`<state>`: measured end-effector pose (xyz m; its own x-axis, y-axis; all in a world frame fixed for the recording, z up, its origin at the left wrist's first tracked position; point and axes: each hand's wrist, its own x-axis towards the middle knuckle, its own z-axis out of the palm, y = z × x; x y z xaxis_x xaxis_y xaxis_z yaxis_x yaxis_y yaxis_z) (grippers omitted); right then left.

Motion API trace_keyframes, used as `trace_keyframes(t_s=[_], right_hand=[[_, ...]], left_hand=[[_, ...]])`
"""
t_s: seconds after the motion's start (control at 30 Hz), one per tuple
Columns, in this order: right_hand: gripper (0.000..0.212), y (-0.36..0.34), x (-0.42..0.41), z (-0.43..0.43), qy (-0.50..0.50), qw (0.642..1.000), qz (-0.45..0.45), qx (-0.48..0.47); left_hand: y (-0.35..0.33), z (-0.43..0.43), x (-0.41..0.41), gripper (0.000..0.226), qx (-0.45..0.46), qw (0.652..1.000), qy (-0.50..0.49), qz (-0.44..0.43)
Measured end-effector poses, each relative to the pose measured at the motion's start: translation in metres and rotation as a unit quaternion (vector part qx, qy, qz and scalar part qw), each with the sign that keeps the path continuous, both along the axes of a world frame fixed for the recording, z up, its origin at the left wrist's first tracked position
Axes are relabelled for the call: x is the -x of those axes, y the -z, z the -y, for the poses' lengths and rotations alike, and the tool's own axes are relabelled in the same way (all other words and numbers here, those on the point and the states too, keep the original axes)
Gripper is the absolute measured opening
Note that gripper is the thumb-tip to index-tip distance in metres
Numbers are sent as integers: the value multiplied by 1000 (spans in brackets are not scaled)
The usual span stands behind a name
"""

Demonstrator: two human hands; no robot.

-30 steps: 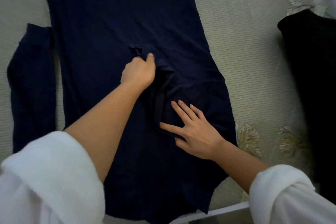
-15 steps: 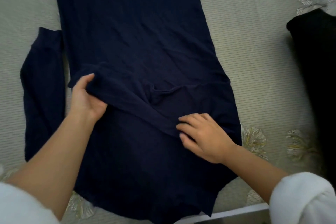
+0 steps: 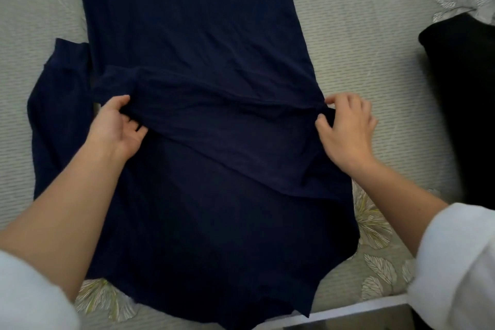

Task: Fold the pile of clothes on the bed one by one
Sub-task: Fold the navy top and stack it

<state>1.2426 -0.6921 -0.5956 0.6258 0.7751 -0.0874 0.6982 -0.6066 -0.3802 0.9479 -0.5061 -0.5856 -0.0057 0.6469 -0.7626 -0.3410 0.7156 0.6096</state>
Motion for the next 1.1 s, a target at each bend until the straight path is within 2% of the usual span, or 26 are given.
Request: trace_keyframes(t_s=[0.07,0.17,0.23,0.3,0.37,0.47,0.57,0.67,0.73,0.83,0.9,0.97,1.0,1.03,1.1], right_hand=[[39,0,3,12,-1,1000,-5,-6],[34,-7,14,45,-47,998,-8,-42],[34,-13,22,75,-126,992,-4,-26],[38,-13,30,105,-214,976,14,23],[37,-11,31,122,-259,962,6,85],[15,-13,27,125,-274,952,-24,135],[20,-16,13,126,-306,937,6,169],[12,-22,-3,135,-333,898,36,286],[10,-25,-9,136,-325,882,23,340],[29,-27,-9,125,-284,891,-38,351],[37,-30,-3,109,-225,929,-71,284],[32,-31,4,91,-172,964,-76,188],[27,-30,9,82,-162,970,-85,161],[22,-30,14,74,-169,967,-101,162],[22,-28,28,64,-219,938,-118,240]], left_hand=[[5,3,1,22,-9,1000,7,-22],[10,26,0,12,-14,999,19,-42],[15,49,-1,11,-2,999,17,-50],[20,76,-5,20,5,999,-1,-42],[21,97,-13,29,7,999,-16,-30],[17,115,-30,32,17,1000,-9,-14],[13,128,-43,33,33,999,21,2],[11,142,-51,39,33,997,70,-23],[11,150,-55,40,30,995,81,-44],[10,156,-58,40,42,995,78,-40],[8,161,-61,38,51,994,92,-37],[7,168,-64,34,55,990,121,-44],[6,171,-66,32,57,988,136,-50],[5,174,-66,29,59,986,147,-57],[4,179,-63,25,61,983,160,-70]])
